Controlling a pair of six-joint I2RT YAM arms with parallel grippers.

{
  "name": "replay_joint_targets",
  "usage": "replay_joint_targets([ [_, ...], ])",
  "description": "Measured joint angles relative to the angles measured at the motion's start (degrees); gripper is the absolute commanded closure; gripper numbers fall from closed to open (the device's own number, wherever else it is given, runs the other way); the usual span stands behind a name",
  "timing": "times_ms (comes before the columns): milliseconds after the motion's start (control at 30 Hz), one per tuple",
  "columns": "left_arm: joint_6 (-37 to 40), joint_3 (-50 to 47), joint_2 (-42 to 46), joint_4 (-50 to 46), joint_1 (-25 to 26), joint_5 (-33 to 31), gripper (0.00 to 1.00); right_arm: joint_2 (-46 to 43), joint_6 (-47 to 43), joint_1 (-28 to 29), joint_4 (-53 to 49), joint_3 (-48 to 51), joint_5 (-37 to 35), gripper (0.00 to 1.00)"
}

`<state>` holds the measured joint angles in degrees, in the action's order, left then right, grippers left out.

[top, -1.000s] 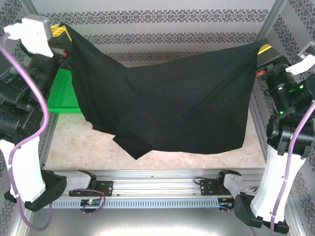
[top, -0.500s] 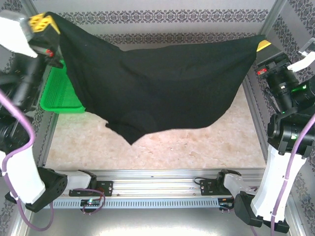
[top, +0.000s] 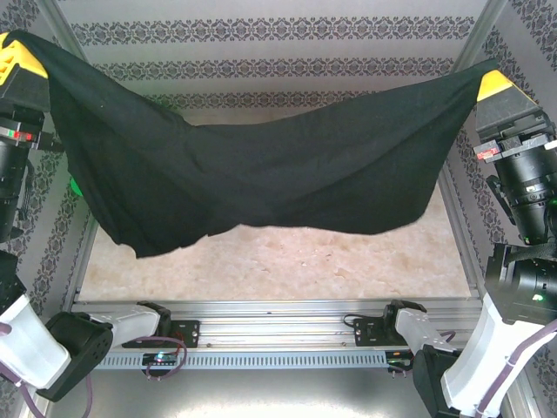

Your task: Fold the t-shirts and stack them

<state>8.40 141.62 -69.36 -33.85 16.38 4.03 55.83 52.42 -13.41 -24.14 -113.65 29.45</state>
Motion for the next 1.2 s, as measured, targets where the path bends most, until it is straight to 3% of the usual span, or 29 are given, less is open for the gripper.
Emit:
replay_joint_targets([
  [533,2.1,7.0,-8.7,1.6,0.0,1.1,1.0,5.8,1.3,0.0,-4.3,-4.4,1.0,1.0],
  [1200,2.1,7.3,-1.2,4.2,0.0,3.1,1.0,4.3,6.3,0.0,-1.8,-9.7,3.7,1.0],
])
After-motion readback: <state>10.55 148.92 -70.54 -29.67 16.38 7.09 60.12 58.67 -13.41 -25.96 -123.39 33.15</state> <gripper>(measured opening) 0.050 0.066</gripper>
